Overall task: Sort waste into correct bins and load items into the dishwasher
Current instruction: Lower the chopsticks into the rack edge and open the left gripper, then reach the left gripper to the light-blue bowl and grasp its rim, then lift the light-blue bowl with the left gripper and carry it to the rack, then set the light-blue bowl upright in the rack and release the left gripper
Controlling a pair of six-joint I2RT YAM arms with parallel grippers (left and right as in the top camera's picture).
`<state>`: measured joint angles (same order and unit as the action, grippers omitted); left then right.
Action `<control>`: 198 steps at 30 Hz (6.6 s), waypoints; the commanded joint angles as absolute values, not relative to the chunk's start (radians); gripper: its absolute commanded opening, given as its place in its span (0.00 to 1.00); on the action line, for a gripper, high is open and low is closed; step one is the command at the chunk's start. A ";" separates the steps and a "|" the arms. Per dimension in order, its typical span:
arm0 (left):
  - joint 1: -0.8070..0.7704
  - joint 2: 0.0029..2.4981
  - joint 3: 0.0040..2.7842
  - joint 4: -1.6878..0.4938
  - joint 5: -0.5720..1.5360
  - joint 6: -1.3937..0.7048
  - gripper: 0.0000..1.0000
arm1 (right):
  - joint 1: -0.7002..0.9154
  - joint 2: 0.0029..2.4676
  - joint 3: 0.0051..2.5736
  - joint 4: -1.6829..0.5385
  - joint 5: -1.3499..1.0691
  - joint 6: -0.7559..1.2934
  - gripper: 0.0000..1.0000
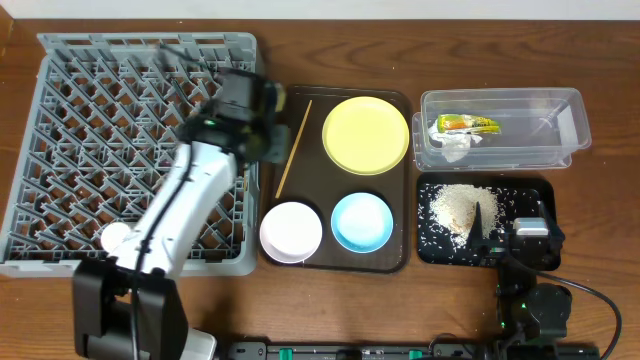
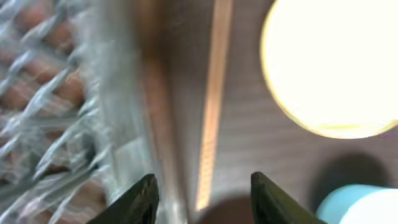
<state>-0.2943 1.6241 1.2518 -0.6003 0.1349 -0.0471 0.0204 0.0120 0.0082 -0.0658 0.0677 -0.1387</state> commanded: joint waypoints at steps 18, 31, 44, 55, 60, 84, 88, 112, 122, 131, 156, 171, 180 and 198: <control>-0.391 1.989 1.266 -0.338 -0.094 0.049 0.51 | 0.012 0.006 0.006 -0.067 0.070 -0.128 0.99; -0.391 2.028 1.266 -0.389 -0.032 0.010 0.09 | 0.012 0.006 0.006 -0.067 0.071 -0.128 0.99; -0.391 1.769 1.283 -0.475 0.042 0.006 0.08 | 0.012 0.006 0.006 -0.067 0.070 -0.128 0.99; -0.283 1.491 1.279 -0.707 -0.066 -0.043 0.08 | 0.012 0.006 0.006 -0.067 0.070 -0.128 0.99; -0.188 1.530 1.257 -0.760 -0.038 -0.143 0.08 | 0.012 0.006 0.006 -0.067 0.071 -0.128 0.99; -0.187 1.438 1.286 -0.756 0.357 -0.088 0.45 | 0.012 0.006 0.006 -0.067 0.071 -0.128 0.99; -0.239 1.438 1.282 -0.720 0.421 -0.088 0.45 | 0.012 0.007 0.006 -0.067 0.071 -0.128 0.99; -0.517 1.721 1.213 -0.733 0.379 -0.112 0.49 | 0.012 0.007 0.006 -0.067 0.070 -0.128 0.99; -0.518 1.914 1.212 -0.671 0.585 0.058 0.49 | 0.012 0.007 0.006 -0.067 0.070 -0.128 0.99; -0.522 1.963 1.226 -0.673 0.647 0.039 0.11 | 0.012 0.007 0.006 -0.067 0.071 -0.128 0.99; -0.251 1.460 1.441 -1.117 -0.678 -0.305 0.08 | 0.012 0.007 0.006 -0.067 0.071 -0.128 0.99; -0.192 1.668 1.404 -1.040 -0.959 -0.380 0.07 | 0.012 0.007 0.006 -0.067 0.070 -0.128 0.99; -0.222 1.740 1.404 -0.865 -0.986 -0.304 0.08 | 0.012 0.007 0.006 -0.067 0.071 -0.128 0.99; -0.220 1.903 1.404 -0.427 -1.168 0.117 0.08 | 0.012 0.007 0.006 -0.067 0.071 -0.128 0.99</control>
<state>-0.2230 1.8687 1.4059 -0.4416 -1.0801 0.0326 0.0196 0.0120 0.0082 -0.0658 0.0677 -0.1387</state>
